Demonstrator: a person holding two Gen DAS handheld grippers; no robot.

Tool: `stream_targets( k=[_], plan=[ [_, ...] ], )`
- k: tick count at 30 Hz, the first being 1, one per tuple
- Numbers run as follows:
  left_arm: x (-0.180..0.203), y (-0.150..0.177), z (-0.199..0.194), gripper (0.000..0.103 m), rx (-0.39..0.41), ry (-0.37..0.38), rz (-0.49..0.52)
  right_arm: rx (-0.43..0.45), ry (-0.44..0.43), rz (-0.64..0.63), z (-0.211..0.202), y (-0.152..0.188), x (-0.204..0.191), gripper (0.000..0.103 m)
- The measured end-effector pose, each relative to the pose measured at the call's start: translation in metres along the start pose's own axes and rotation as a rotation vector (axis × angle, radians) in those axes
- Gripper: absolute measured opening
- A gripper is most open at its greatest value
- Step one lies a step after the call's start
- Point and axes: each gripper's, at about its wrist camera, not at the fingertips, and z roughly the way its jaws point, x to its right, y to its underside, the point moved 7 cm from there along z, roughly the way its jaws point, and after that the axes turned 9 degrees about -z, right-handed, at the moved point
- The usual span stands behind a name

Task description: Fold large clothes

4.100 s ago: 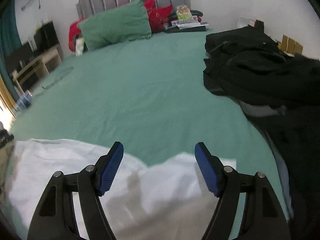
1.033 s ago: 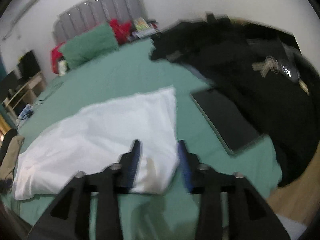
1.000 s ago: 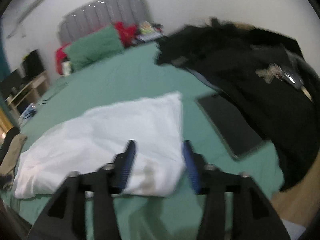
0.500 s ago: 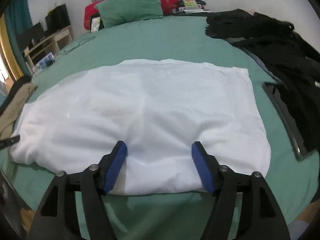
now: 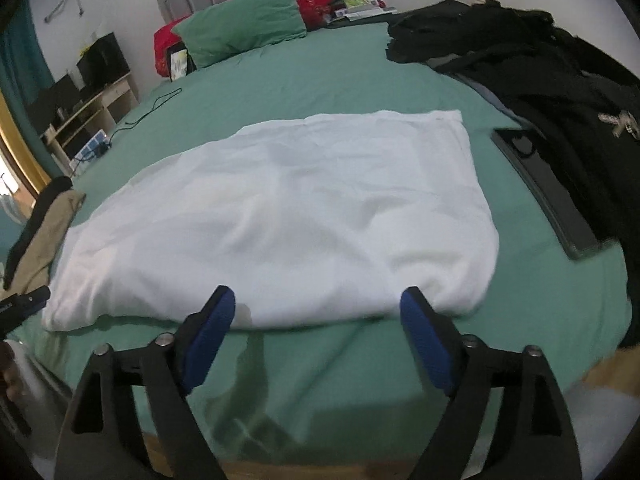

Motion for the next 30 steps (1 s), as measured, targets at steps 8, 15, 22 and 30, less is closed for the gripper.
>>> stream_targets(
  k=[8, 15, 22, 30],
  plan=[
    [0.045, 0.004, -0.008, 0.047, 0.013, 0.061, 0.074, -0.038, -0.133, 0.061, -0.005, 0.022, -0.027, 0.087],
    [0.067, 0.010, 0.012, 0.047, -0.006, 0.074, 0.137, -0.026, -0.181, 0.136, 0.012, 0.015, -0.026, 0.088],
    [0.090, 0.007, 0.023, 0.047, -0.004, 0.118, 0.173, 0.011, -0.212, 0.222, 0.028, -0.003, -0.013, 0.089],
    [0.136, 0.001, 0.040, 0.047, -0.012, 0.170, 0.222, 0.080, -0.278, 0.324, 0.048, -0.034, 0.002, 0.090]
  ],
)
